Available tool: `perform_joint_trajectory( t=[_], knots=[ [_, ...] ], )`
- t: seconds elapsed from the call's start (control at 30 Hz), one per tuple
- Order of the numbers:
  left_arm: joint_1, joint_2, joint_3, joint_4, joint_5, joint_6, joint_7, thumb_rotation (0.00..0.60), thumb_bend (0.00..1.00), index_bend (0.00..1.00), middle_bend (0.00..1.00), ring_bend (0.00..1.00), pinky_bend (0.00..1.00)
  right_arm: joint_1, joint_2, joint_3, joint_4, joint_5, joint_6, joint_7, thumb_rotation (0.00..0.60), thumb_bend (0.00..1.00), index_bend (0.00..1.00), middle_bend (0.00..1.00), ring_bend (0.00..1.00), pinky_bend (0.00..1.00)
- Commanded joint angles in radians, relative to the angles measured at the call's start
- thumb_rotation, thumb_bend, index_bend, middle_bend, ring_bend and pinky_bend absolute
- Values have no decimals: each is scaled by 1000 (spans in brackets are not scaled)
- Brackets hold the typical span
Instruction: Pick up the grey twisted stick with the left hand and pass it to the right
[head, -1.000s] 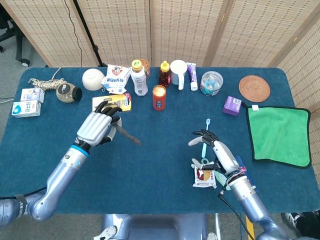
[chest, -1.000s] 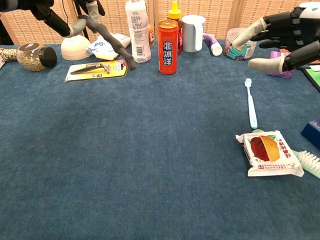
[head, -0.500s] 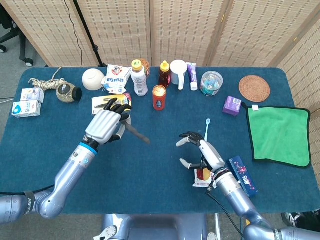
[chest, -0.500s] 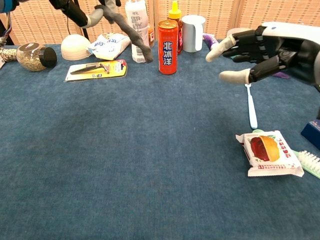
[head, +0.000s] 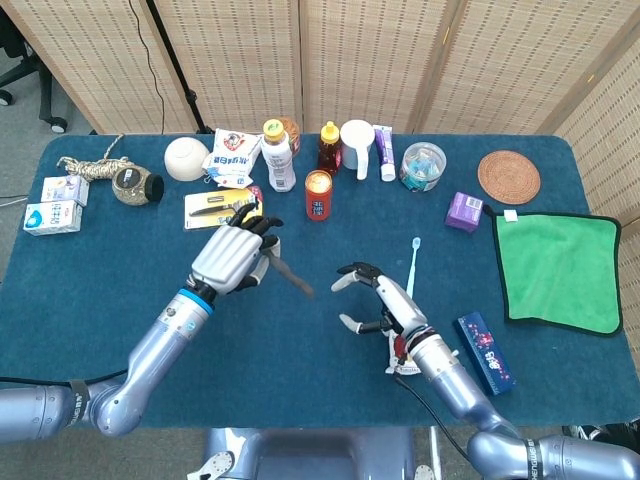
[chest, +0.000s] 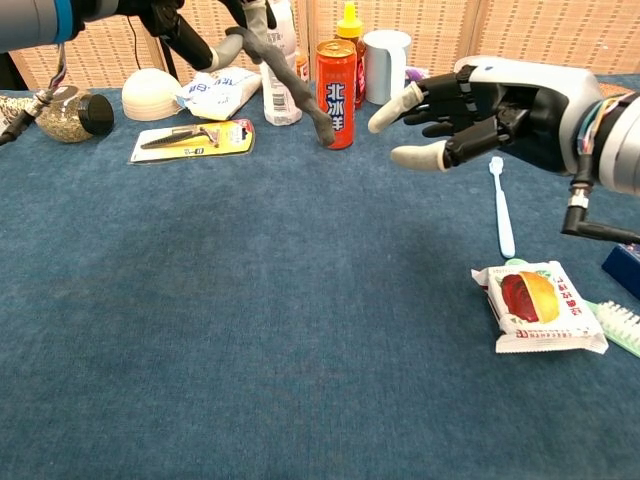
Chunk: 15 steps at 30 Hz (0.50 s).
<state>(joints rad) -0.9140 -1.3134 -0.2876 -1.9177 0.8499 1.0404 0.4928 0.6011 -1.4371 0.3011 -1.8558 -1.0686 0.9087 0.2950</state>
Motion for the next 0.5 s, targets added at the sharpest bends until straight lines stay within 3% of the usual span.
perform_joint_trajectory(
  t=[0.03,0.5],
  knots=[
    [-9,-10,2,4,-8,3,5,600,596,668,219,187,0,9,-10,5,7,7,-5,3,600,338,368,194,65,0],
    [-54,-62,5,11,-43,25,34,600,597,668,219,187,0,51,-61,24,35,73,-6,-29,600,338,363,194,62,0]
  ],
)
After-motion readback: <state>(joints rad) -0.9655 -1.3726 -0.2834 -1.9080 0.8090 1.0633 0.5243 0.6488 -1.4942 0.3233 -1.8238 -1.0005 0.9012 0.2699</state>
